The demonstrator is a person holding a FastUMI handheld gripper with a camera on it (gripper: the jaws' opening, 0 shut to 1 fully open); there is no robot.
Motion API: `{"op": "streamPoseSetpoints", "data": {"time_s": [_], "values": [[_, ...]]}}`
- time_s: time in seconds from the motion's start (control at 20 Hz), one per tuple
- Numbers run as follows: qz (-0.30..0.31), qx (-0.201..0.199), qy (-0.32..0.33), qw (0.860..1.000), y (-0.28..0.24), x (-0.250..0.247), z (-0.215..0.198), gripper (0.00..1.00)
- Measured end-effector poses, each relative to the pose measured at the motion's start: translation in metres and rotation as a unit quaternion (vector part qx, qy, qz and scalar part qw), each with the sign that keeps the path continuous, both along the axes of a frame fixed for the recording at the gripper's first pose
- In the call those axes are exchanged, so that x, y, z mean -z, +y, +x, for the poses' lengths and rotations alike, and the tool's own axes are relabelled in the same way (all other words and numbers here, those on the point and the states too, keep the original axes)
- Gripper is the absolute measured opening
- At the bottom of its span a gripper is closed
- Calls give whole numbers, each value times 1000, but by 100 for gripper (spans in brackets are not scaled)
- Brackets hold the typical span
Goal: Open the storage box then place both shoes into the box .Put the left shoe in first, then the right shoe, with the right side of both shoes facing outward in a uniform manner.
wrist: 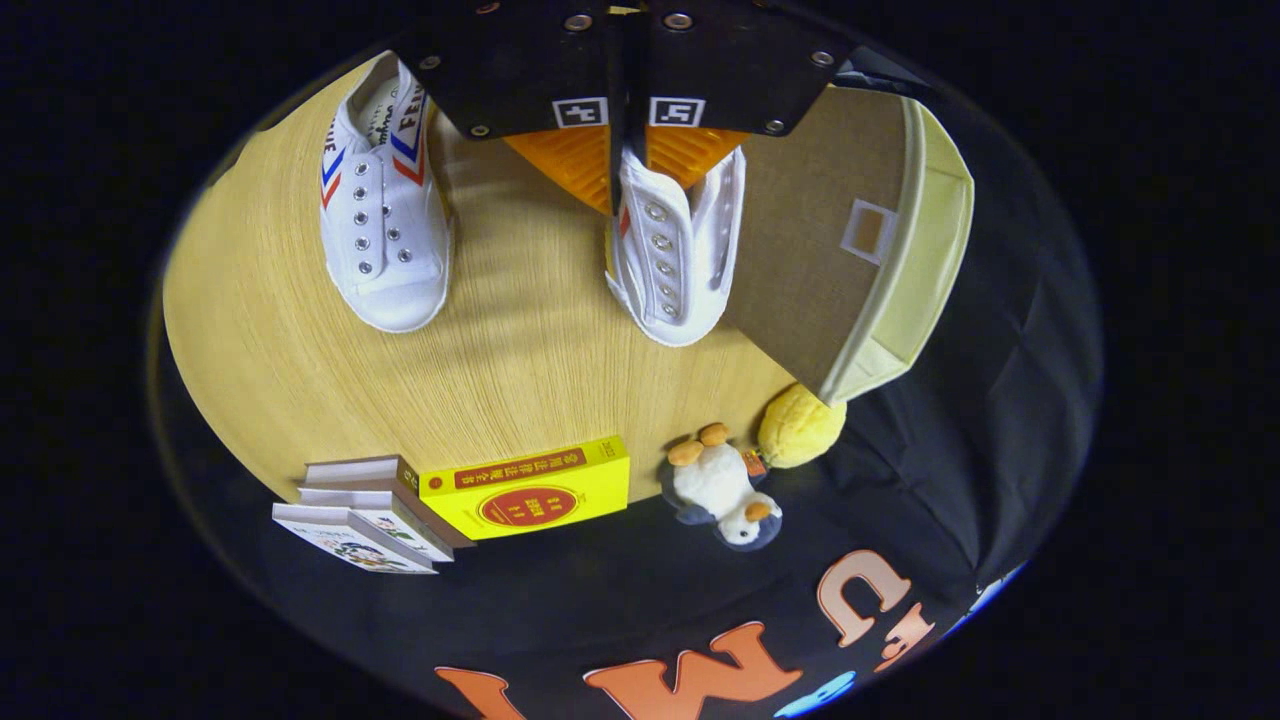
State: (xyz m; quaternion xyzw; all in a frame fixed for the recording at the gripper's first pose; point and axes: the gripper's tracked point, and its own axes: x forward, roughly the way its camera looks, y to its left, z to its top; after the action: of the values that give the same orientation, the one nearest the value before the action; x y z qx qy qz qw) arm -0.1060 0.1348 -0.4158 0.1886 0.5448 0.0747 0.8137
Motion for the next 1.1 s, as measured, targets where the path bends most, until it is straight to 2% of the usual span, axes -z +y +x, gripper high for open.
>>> {"op": "streamPoseSetpoints", "data": {"time_s": [0.3,0.65,0.85,1.1], "values": [[34,39,-43,998,9,-55,28,1],[86,46,-113,989,44,-131,59,1],[97,33,-103,989,86,-140,59,1],[100,21,-56,993,148,-120,46,1]]}}
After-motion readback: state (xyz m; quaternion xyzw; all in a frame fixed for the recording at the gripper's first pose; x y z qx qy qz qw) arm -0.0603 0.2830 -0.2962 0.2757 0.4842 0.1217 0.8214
